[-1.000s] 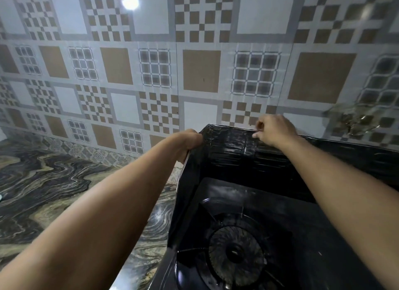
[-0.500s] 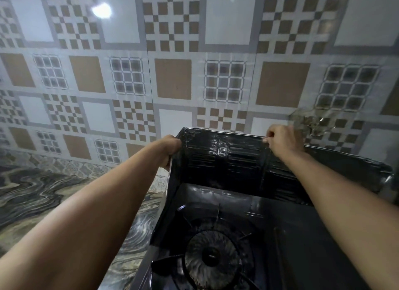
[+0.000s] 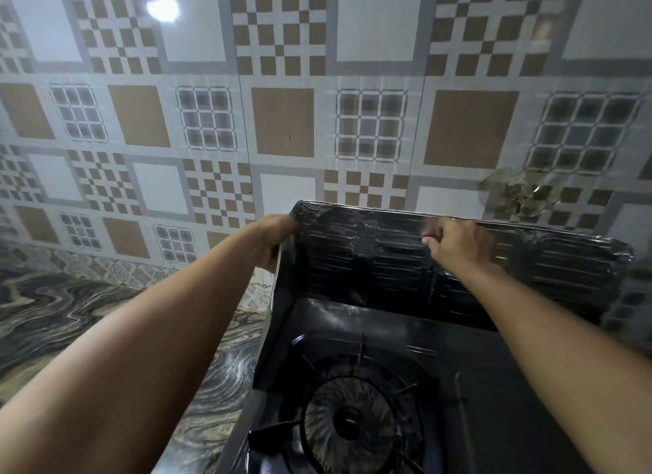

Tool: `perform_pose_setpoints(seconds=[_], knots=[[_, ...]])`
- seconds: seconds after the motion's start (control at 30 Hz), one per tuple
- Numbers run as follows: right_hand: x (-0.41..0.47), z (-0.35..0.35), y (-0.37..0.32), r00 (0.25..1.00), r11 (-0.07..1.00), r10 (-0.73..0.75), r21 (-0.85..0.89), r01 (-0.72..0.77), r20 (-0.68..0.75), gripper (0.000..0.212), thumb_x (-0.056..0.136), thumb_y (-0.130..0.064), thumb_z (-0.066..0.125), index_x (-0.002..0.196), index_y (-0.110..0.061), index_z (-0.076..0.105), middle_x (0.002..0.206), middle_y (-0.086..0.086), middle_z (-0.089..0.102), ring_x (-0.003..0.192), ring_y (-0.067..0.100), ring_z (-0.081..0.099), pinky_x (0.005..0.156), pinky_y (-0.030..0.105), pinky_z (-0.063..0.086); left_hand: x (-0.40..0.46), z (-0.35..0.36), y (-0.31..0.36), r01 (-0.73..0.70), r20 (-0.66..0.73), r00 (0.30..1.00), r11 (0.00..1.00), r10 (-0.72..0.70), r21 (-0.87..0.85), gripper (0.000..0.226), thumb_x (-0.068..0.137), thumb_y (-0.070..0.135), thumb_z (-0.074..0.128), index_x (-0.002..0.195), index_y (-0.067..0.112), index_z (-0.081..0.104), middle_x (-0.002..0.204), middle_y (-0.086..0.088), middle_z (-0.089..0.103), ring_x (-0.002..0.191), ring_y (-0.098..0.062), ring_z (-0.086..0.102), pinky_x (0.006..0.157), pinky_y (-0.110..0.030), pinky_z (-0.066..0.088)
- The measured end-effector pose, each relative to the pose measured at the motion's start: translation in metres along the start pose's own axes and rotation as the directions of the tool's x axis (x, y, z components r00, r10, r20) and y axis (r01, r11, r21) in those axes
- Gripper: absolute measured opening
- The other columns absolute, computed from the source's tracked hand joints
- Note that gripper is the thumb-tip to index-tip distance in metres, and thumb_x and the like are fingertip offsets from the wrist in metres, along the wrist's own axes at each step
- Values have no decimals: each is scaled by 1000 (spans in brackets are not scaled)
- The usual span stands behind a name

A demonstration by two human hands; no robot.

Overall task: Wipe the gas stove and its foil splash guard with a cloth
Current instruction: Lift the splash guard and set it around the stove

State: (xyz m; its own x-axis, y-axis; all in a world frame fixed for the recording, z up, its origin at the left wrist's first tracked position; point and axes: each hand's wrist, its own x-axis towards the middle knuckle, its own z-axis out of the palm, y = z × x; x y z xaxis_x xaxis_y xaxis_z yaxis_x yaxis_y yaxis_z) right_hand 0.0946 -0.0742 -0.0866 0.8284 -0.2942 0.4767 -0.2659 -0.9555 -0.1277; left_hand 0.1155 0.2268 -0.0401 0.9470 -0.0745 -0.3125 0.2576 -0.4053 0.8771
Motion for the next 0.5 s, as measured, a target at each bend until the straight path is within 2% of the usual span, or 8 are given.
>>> perform_pose_setpoints(seconds=[0.1,0.17,0.23,0.27,0.33,0.4,0.47,0.5], knots=[[-2,3,-3,994,998,-21,53,15,104,17,84,-32,69,96,-23,61,101,9,66,94,31,61,69,31,40,9,-6,-9,38,40,999,997,-36,-63,36,80,43,51,83,8,61,80,-13,59,68,-29,59,83,-46,52],[0,1,-4,992,995,3,101,-16,124,12,81,-19,69,88,-22,60,98,8,66,88,30,58,68,30,40,26,-12,-22,66,35,997,989,-62,-136,59,69,62,57,91,8,64,94,-15,59,77,-30,59,90,-45,49],[2,-1,-4,989,994,26,97,-41,146,15,79,-11,67,86,-23,62,97,7,66,82,28,54,66,29,41,32,-16,-33,101,61,994,969,-90,-225,80,67,77,51,93,3,62,96,-19,59,88,-33,60,91,-46,48],[2,-1,-4,987,996,29,79,-43,161,16,79,-11,67,87,-23,63,97,6,67,82,27,54,66,29,42,14,-12,-33,102,71,994,968,-88,-229,83,74,76,44,97,-1,60,96,-22,60,92,-35,60,91,-46,48],[0,0,-6,977,999,7,40,-15,212,17,79,-15,68,89,-27,61,100,6,66,88,28,58,70,30,44,-2,-8,-41,76,121,992,964,-46,-256,61,89,53,42,104,-4,59,92,-20,66,89,-31,65,88,-40,50],[-2,4,-7,958,999,-36,31,29,283,22,79,-19,69,94,-30,57,104,6,65,94,28,59,74,32,44,-7,-3,-58,13,149,989,981,17,-196,29,87,26,53,88,0,65,72,-7,68,75,-21,69,85,-32,51],[-3,9,-8,937,997,-73,43,63,342,32,79,-21,71,105,-31,56,111,6,62,101,29,58,82,35,45,-10,1,-70,44,211,977,995,-24,-87,21,80,20,65,82,0,65,75,-13,65,87,-29,69,93,-43,52],[-4,10,-8,926,996,-86,49,73,368,39,79,-21,72,112,-31,55,116,7,58,105,30,56,88,37,45,-18,5,-71,48,222,974,997,-34,-58,19,83,18,66,80,-1,64,78,-17,61,83,-24,71,84,-39,56]])
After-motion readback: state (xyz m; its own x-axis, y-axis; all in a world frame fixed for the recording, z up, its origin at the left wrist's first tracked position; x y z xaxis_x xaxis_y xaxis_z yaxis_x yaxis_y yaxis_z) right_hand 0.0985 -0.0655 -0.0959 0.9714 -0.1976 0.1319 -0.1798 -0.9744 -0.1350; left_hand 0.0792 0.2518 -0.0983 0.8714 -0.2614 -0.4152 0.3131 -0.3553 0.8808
